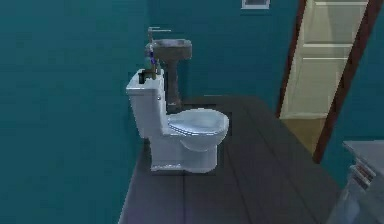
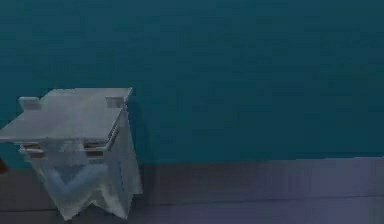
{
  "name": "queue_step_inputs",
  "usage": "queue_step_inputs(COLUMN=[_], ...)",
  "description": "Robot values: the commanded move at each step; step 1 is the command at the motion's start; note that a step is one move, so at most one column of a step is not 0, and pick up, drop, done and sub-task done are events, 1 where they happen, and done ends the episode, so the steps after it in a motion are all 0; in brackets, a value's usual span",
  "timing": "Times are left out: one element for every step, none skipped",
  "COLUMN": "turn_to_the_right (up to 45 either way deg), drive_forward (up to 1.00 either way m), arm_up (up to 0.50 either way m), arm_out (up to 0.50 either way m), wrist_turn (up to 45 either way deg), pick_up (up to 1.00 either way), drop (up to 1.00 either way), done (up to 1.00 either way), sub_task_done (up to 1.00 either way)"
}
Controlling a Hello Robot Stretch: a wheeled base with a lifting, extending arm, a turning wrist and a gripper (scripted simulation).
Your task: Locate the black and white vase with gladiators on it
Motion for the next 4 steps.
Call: queue_step_inputs(turn_to_the_right=[18.0, 0.0, 18.0, 0.0], drive_forward=[0.00, 1.00, 0.00, 0.15], arm_up=[0.00, 0.00, 0.00, 0.00], arm_out=[0.00, 0.00, 0.00, 0.00], wrist_turn=[0.0, 0.0, 0.0, 0.0], pick_up=[0.00, 0.00, 0.00, 0.00], drop=[0.00, 0.00, 0.00, 0.00], done=[0.00, 0.00, 0.00, 0.00], sub_task_done=[0.00, 0.00, 0.00, 0.00])
